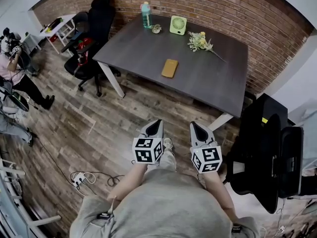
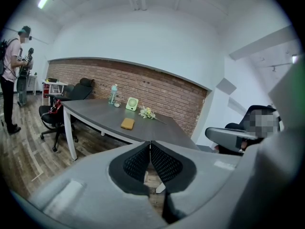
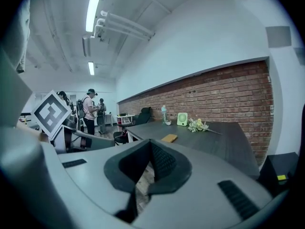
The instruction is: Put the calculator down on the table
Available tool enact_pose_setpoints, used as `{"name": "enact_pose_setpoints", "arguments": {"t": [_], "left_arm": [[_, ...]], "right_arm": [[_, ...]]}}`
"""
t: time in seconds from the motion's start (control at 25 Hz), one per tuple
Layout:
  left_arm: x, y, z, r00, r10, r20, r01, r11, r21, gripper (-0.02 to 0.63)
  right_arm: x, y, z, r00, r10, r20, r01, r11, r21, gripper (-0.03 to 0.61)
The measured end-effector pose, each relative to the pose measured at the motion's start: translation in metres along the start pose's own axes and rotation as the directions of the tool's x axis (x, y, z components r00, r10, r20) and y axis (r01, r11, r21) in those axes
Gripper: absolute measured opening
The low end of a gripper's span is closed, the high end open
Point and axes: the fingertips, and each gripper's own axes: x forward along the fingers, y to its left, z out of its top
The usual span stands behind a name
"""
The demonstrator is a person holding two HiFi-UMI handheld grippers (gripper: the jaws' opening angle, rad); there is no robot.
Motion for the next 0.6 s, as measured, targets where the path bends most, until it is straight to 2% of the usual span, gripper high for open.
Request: {"name": "enact_pose_setpoints", "arguments": {"t": [0.6], "left_arm": [[0.0031,0.0031,0.0013,1.000,-0.008,-0.008,0.008,1.000,0.014,0.021]], "right_arm": [[0.0015,0.0016,0.0023,1.000,-0.004,0.004,0.004,1.000,-0.002,0.002]]}}
